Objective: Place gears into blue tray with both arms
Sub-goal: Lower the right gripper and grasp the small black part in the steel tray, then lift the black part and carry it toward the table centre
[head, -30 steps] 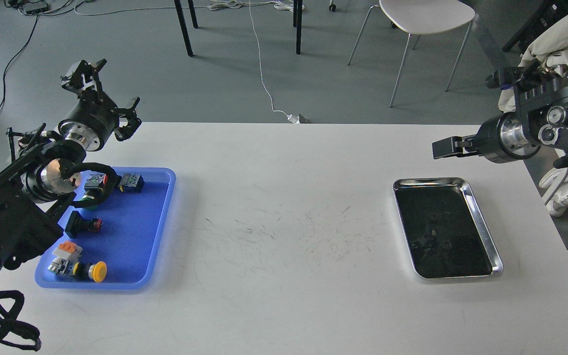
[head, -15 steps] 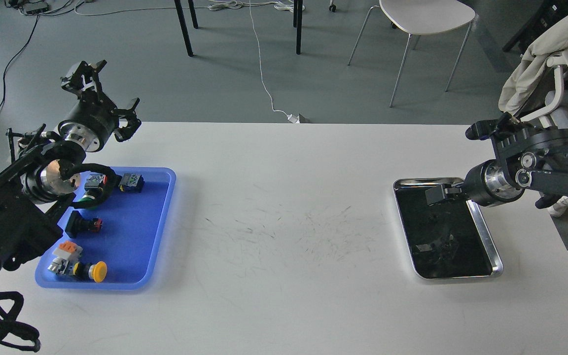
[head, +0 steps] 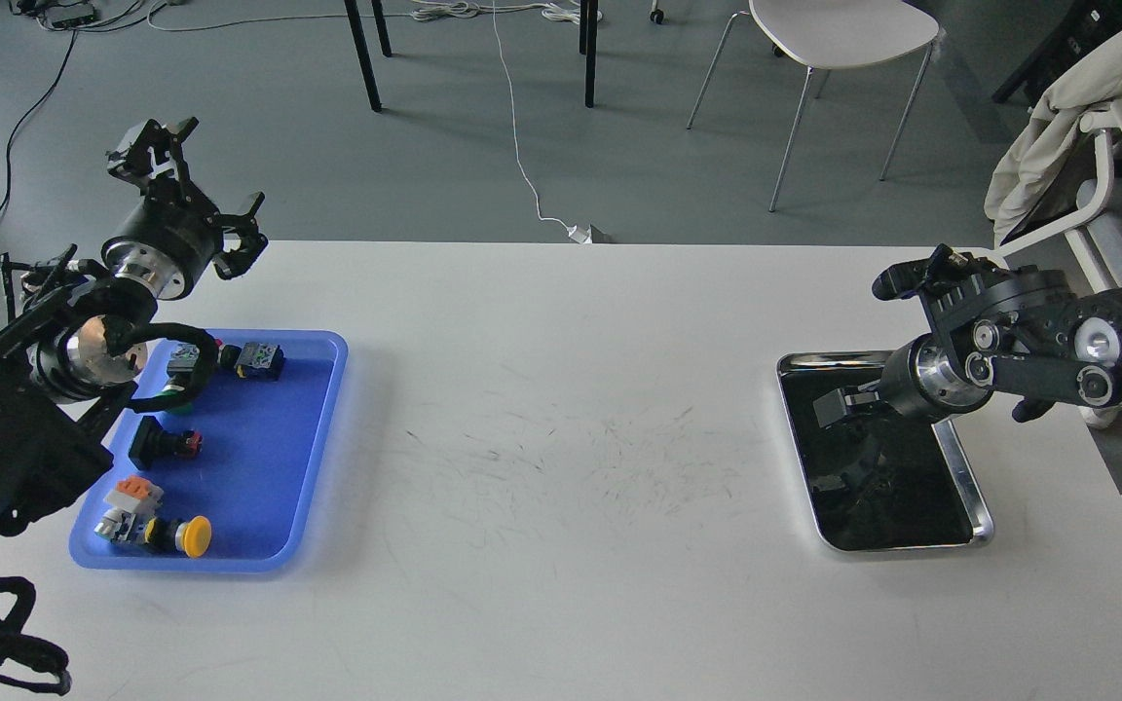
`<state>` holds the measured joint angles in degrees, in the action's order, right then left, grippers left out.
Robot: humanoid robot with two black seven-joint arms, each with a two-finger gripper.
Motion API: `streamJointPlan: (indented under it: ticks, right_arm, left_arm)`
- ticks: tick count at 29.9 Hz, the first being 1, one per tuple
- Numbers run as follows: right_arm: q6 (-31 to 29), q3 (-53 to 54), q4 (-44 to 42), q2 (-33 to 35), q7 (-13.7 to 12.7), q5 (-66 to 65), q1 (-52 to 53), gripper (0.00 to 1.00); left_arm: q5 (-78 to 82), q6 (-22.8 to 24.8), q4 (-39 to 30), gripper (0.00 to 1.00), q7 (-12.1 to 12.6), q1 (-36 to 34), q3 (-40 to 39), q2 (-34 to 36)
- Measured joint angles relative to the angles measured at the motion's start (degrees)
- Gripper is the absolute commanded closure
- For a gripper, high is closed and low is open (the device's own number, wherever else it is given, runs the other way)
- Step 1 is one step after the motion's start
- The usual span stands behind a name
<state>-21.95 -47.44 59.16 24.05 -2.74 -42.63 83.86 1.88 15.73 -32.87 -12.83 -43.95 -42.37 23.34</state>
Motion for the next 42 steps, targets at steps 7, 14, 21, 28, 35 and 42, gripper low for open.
streamJointPlan:
  ticks: [7,14,21,28,35,42]
  right_arm:
    - [-1.1,0.0,-2.1,-0.9,0.5,0.1,-1.8,0.17]
    - [-1.2,0.0,-3.4,-1.0,0.6,-0.2,-3.5,0.24]
    - [-1.2,0.1,-3.9,-1.2,0.8,-0.3,-3.8,0.35]
    - [-1.2,0.1,-4.2,-1.9,0.8,-0.4,-3.7,0.57]
    - [-1.2,0.1,-4.4,-1.9,0.8,-0.5,-3.5,0.91]
    - [-1.2,0.1,-4.4,-1.9,0.9,-0.6,-3.4,0.98]
  left_arm:
    - [0.0,0.0,0.0,0.02,0.0,0.0,0.0,0.0]
    - [0.0,0.0,0.0,0.02,0.0,0.0,0.0,0.2]
    - [0.1,-0.1,0.0,0.02,0.0,0.0,0.1,0.2]
    - [0.1,-0.2,0.0,0.02,0.0,0.1,0.2,0.1]
    - [0.1,-0.2,0.0,0.02,0.0,0.6,0.2,0.1]
    - [0.1,-0.2,0.0,0.02,0.0,0.8,0.2,0.2]
